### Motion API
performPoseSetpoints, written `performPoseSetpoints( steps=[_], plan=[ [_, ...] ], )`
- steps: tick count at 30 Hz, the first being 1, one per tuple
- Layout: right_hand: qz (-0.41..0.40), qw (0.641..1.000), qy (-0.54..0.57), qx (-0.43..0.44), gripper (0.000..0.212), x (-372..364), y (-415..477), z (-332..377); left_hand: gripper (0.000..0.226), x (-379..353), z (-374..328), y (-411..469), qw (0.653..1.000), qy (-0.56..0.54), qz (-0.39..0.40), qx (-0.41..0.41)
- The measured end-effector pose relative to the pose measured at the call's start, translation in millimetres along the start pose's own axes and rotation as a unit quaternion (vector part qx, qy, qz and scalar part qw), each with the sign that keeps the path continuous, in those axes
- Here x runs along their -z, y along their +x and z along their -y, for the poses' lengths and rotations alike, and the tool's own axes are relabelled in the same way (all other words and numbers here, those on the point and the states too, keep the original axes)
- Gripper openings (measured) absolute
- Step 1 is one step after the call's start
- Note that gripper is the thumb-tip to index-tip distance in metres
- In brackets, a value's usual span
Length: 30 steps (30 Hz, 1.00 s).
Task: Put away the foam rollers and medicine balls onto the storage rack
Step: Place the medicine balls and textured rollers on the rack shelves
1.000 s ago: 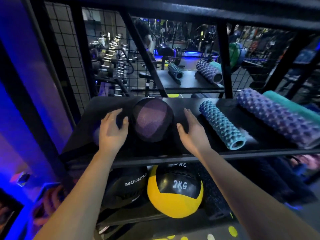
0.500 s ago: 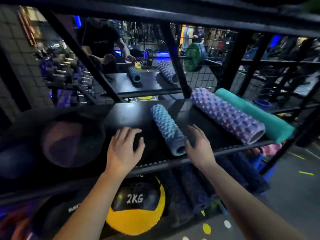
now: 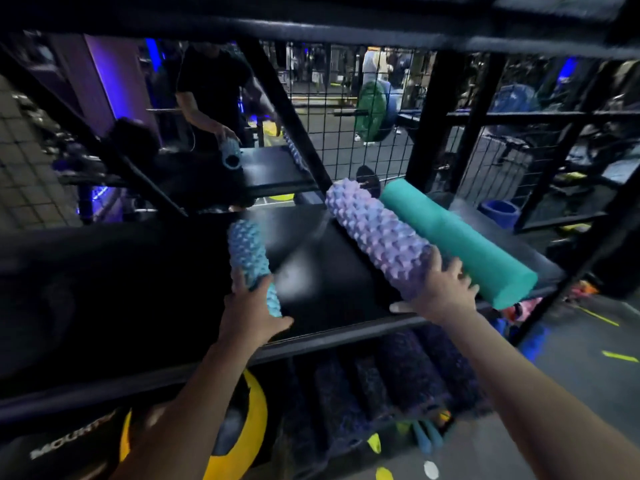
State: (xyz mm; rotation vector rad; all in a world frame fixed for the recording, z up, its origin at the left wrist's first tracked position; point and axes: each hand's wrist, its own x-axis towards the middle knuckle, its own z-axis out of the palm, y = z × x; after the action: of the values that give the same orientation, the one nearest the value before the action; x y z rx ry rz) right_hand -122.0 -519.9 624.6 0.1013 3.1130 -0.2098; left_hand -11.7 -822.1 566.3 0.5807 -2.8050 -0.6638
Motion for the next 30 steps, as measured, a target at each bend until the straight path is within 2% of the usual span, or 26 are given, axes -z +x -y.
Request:
performPoseSetpoints(
  steps=[3, 6, 8, 12, 15, 18, 21, 23, 27, 30],
  plan=[
    [-0.079, 0.996, -0.013, 0.023, 0.127, -17, 7, -6, 0.096, -3, -13, 2, 0.999, 0.048, -0.007, 0.007],
    [-0.160, 0.984, 0.029, 0.066, 0.112, -29, 1, -1, 0.093, -3, -13, 4, 0.999, 0.004, -0.025, 0.019],
    [-0.172, 0.979, 0.084, 0.065, 0.106, -33, -3, 11, 0.091, -2, -11, 9, 0.997, -0.050, -0.054, 0.032],
    [-0.112, 0.965, 0.236, -0.015, 0.101, -33, -8, 36, 0.084, 4, -31, 29, 0.972, -0.190, -0.120, 0.072],
    [-0.059, 0.947, 0.305, -0.078, 0.101, -28, -7, 44, 0.077, 11, -51, 47, 0.961, -0.224, -0.146, 0.066],
    [-0.059, 0.959, 0.269, -0.061, 0.105, -25, -4, 46, 0.076, 11, -75, 62, 0.960, -0.239, -0.147, 0.020],
    [-0.056, 0.965, 0.256, -0.027, 0.107, -26, 0, 41, 0.088, -3, -95, 60, 0.961, -0.255, -0.107, 0.018],
    [-0.034, 0.956, 0.291, 0.011, 0.103, -24, 7, 31, 0.090, -13, -106, 54, 0.960, -0.265, -0.088, 0.023],
    [0.037, 0.937, 0.346, 0.039, 0.103, -15, 29, 0, 0.073, -28, -127, 48, 0.977, -0.204, -0.064, 0.010],
    [0.053, 0.931, 0.355, 0.065, 0.097, -16, 44, -24, 0.076, -45, -139, 43, 0.982, -0.183, -0.049, 0.003]
  ],
)
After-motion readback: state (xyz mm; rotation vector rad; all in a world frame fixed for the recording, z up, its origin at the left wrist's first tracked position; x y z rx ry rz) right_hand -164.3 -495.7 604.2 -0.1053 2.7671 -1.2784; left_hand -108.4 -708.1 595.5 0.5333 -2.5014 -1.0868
